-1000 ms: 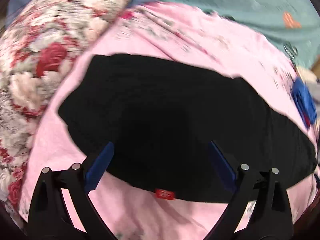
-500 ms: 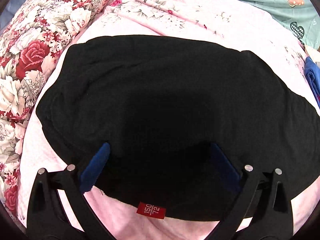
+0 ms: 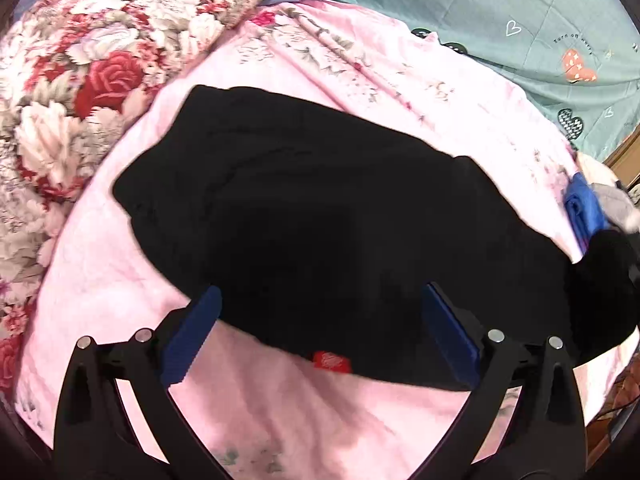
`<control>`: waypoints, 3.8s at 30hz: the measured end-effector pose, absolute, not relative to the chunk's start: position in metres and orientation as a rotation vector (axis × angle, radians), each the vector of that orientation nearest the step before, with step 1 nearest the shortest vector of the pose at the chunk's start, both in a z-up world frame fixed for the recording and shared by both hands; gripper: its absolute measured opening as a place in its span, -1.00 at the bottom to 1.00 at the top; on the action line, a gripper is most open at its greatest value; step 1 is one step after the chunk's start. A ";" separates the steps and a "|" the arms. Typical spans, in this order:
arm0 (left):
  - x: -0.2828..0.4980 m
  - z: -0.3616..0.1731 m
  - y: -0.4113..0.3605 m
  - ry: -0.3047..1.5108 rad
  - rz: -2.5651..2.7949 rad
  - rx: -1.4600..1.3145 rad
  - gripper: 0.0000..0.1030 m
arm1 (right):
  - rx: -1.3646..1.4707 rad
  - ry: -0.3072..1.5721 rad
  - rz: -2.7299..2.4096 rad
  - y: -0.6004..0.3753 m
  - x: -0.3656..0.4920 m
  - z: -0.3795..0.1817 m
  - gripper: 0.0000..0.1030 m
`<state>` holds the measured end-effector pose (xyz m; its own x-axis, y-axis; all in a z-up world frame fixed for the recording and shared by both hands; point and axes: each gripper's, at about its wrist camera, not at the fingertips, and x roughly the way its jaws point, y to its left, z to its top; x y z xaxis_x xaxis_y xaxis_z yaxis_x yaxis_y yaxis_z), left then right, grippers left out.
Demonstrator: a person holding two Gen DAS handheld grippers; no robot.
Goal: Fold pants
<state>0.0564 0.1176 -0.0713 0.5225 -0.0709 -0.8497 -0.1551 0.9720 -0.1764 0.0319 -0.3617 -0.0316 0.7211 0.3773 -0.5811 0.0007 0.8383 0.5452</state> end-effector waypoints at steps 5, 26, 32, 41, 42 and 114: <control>0.052 -0.070 0.131 1.014 0.085 -0.231 0.94 | 0.398 0.932 0.350 -0.250 0.083 -0.077 -0.54; 0.085 -0.044 0.008 0.959 -0.104 -0.053 0.94 | 0.073 0.938 -0.022 -0.326 0.107 -0.090 -0.76; 0.091 -0.046 -0.038 0.993 -0.139 0.004 0.94 | 0.038 1.001 -0.013 -0.319 0.121 -0.121 -0.66; 0.109 -0.081 -0.089 1.131 -0.200 0.022 0.94 | 0.154 0.937 0.060 -0.323 0.081 -0.098 -0.18; 0.111 -0.086 -0.090 1.150 -0.195 0.023 0.94 | 0.134 0.940 0.061 -0.319 0.075 -0.100 0.00; 0.083 -0.014 0.151 0.935 0.043 -0.380 -0.67 | 0.305 0.929 0.129 -0.265 0.037 -0.090 0.70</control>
